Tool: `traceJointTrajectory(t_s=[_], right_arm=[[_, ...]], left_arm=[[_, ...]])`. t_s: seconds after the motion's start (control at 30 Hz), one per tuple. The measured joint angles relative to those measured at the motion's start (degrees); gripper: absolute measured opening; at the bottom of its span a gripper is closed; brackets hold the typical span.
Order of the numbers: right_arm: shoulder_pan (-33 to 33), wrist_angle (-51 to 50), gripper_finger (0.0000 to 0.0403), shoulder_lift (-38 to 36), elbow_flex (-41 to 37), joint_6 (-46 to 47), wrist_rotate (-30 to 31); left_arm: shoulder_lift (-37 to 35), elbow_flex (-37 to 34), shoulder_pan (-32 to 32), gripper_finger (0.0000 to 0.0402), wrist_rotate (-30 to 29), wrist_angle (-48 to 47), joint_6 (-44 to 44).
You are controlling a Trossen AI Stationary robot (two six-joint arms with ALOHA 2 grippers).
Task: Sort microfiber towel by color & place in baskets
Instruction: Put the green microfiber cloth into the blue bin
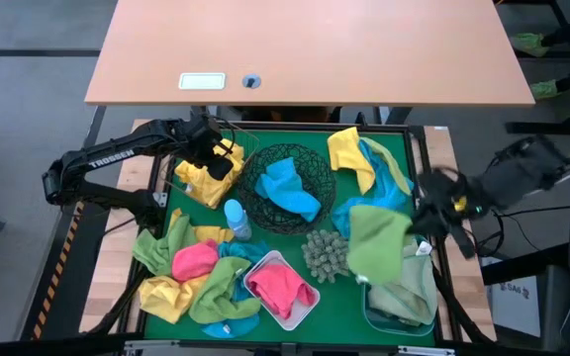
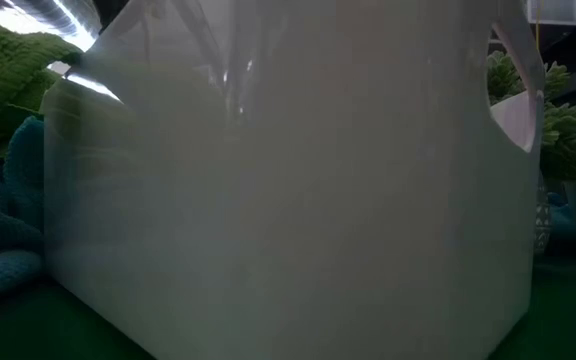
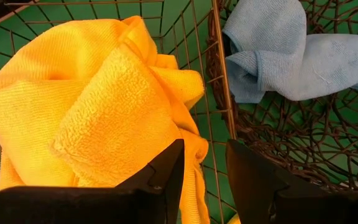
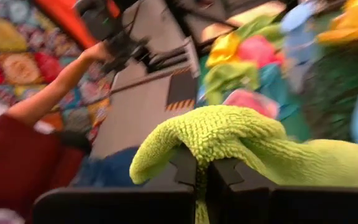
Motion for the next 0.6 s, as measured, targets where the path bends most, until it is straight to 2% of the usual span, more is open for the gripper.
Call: traceJointTrajectory(t_s=[0.3,0.6], right_arm=[[16.6,-0.6,0.0007,5.6,0.0,11.0,3.3],[27.9,-15.1,0.0007,13.0,0.0,27.7,9.2]], left_arm=[[0.0,0.0,0.0,0.0112,0.0,0.0,0.0],[0.0,0.0,0.0,0.0112,0.0,0.0,0.0]])
